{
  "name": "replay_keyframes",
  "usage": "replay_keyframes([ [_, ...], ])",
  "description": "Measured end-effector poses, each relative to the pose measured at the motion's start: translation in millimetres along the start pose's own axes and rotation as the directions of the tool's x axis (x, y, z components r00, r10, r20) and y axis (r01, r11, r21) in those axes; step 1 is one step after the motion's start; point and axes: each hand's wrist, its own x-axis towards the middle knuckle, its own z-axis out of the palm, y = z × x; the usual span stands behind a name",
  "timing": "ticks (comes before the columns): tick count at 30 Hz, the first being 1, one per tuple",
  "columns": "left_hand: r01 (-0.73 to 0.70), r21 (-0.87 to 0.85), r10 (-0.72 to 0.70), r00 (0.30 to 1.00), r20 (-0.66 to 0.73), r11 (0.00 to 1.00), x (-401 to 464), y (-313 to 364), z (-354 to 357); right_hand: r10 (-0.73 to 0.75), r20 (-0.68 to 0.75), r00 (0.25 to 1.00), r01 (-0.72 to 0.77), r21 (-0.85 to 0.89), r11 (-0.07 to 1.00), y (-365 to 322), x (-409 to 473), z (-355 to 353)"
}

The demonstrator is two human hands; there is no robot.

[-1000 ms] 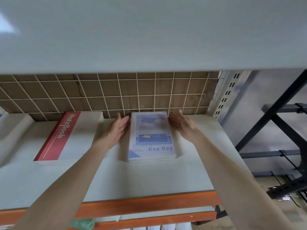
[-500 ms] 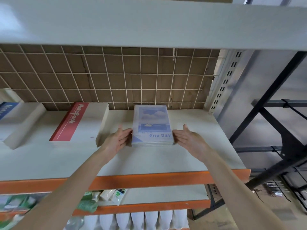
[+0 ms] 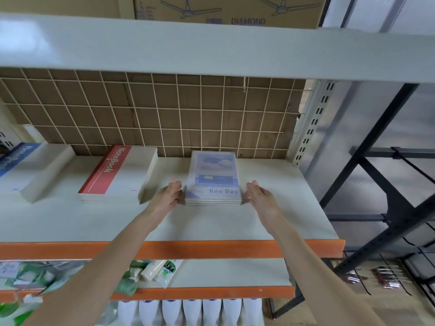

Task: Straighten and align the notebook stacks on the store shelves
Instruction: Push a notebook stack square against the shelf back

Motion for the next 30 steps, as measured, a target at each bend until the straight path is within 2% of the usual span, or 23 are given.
replay_keyframes([
  [2, -0.080, 0.076, 0.088, 0.990, -0.109, 0.994, -10, 6, -9, -0.103, -0.060, 0.993, 0.089, -0.205, 0.975, -7, -3, 3],
  [4, -0.194, 0.266, 0.235, 0.963, -0.133, 0.944, -22, 14, -21, -0.272, 0.036, 0.962, 0.264, -0.386, 0.884, -20, -7, 12],
  [5, -0.248, 0.385, 0.316, 0.941, -0.123, 0.889, -28, 18, -28, -0.348, 0.106, 0.931, 0.356, -0.468, 0.809, -26, -7, 20],
  [7, -0.282, 0.666, 0.464, 0.879, -0.109, 0.690, -40, 26, -42, -0.429, 0.285, 0.857, 0.503, -0.643, 0.578, -34, -6, 45],
  [9, -0.180, 0.906, 0.562, 0.824, -0.074, 0.383, -49, 30, -59, -0.408, 0.424, 0.808, 0.568, -0.745, 0.350, -37, -5, 77],
  [10, -0.103, 0.964, 0.576, 0.816, -0.059, 0.244, -54, 30, -70, -0.391, 0.467, 0.793, 0.583, -0.766, 0.269, -37, -8, 94],
  [11, -0.022, 0.989, 0.563, 0.824, -0.064, 0.145, -59, 29, -82, -0.379, 0.497, 0.781, 0.595, -0.776, 0.208, -36, -11, 112],
  [12, 0.053, 0.994, 0.535, 0.840, -0.094, 0.091, -65, 26, -95, -0.371, 0.523, 0.767, 0.610, -0.775, 0.169, -35, -17, 130],
  [13, 0.116, 0.991, 0.502, 0.854, -0.136, 0.071, -69, 23, -110, -0.358, 0.551, 0.753, 0.630, -0.761, 0.154, -33, -24, 148],
  [15, 0.199, 0.975, 0.441, 0.869, -0.222, 0.099, -79, 18, -140, -0.300, 0.625, 0.721, 0.684, -0.713, 0.158, -31, -40, 187],
  [19, 0.288, 0.944, 0.415, 0.848, -0.329, 0.159, -102, 11, -207, -0.208, 0.745, 0.634, 0.773, -0.618, 0.143, -29, -70, 263],
  [25, 0.375, 0.915, 0.435, 0.806, -0.400, 0.147, -140, 0, -339, -0.223, 0.787, 0.576, 0.818, -0.559, 0.138, -27, -107, 394],
  [30, 0.412, 0.888, 0.435, 0.774, -0.460, 0.205, -171, -13, -465, -0.187, 0.825, 0.534, 0.846, -0.518, 0.128, -18, -141, 524],
])
